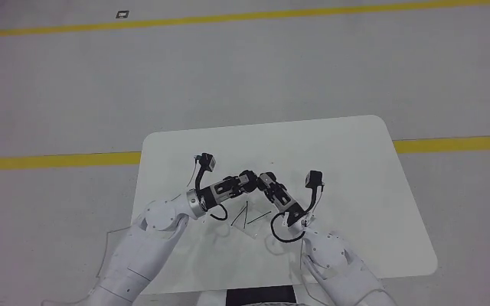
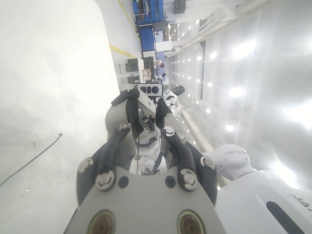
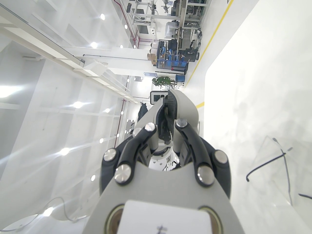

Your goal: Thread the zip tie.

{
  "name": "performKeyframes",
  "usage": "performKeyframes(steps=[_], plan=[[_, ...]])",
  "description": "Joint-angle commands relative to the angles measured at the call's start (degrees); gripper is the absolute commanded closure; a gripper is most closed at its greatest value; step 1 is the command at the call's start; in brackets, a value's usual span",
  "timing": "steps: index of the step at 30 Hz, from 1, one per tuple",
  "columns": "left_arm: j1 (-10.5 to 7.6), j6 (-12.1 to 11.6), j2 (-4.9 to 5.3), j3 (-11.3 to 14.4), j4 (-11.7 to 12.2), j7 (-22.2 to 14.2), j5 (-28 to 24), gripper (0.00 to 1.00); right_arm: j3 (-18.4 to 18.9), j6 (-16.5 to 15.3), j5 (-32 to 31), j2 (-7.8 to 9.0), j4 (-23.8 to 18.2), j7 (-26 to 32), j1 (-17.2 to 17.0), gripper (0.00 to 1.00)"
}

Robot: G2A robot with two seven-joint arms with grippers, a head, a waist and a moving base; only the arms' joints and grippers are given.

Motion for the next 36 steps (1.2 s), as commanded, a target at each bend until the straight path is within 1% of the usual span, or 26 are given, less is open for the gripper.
performKeyframes(steps=[1, 5, 10, 11, 12, 13, 14, 18, 21, 25, 26, 27, 28, 29, 36], plan=[[-0.08, 0.0, 0.03, 0.1, 0.1, 0.1, 0.0, 0.89, 0.0, 0.0, 0.0, -0.01, 0.0, 0.1, 0.0, 1.0], [-0.27, 0.2, 0.11, 0.4, 0.2, 0.2, -0.1, 1.0, 0.0, 0.1, 0.1, -0.06, 0.2, 0.2, 0.2, 1.0], [-0.44, 0.3, 0.21, 0.6, 0.3, 0.3, -0.1, 1.0, -0.1, 0.2, 0.2, -0.12, 0.3, 0.2, 0.3, 1.0], [-0.47, 0.3, 0.23, 0.6, 0.3, 0.3, -0.1, 1.0, 0.0, 0.1, 0.3, -0.13, 0.4, 0.2, 0.3, 0.96], [-0.49, 0.2, 0.27, 0.6, 0.4, 0.3, -0.2, 1.0, 0.0, 0.1, 0.7, -0.16, 0.5, 0.1, 0.3, 0.67], [-0.49, 0.2, 0.29, 0.6, 0.4, 0.3, -0.2, 1.0, 0.1, 0.0, 1.1, -0.18, 0.5, 0.0, 0.3, 0.16], [-0.48, 0.1, 0.32, 0.6, 0.4, 0.3, -0.2, 1.0, 0.1, -0.1, 1.3, -0.2, 0.6, 0.1, 0.3, 0.0], [-0.29, 0.0, 0.53, 0.3, 0.4, 0.1, -0.3, 1.0, 0.5, -0.6, 2.5, -0.22, 1.0, 0.4, 0.3, 0.0], [0.04, -0.1, 0.76, -0.2, 0.2, -0.3, -0.5, 1.0, 1.0, -1.2, 5.1, -0.17, 1.2, 1.8, 0.3, 0.0], [0.66, -0.3, 1.27, -1.4, -0.1, -2.3, -1.0, 1.0, 2.5, -1.2, 10.4, 0.16, 1.6, 7.8, 0.5, 0.0], [0.89, -0.2, 1.47, -2.0, -0.1, -3.4, -1.5, 1.0, 3.0, -1.2, 11.8, 0.34, 2.0, 10.5, 0.6, 0.0], [0.96, 0.0, 1.64, -2.3, 0.0, -4.7, -1.9, 1.0, 3.6, -1.2, 12.8, 0.45, 2.4, 12.0, 0.8, 0.0], [1.04, 0.3, 1.79, -2.6, 0.1, -5.9, -2.4, 1.0, 3.8, -1.2, 13.0, 0.48, 2.5, 12.2, 0.8, 0.0], [1.02, 1.2, 1.97, -3.0, 0.2, -7.3, -3.1, 1.0, 3.8, -1.2, 13.0, 0.48, 2.5, 12.2, 0.8, 0.0], [0.95, 1.2, 2.02, -3.1, 0.1, -7.5, -3.1, 1.0, 3.8, -1.2, 13.0, 0.48, 2.5, 12.2, 0.8, 0.0]])
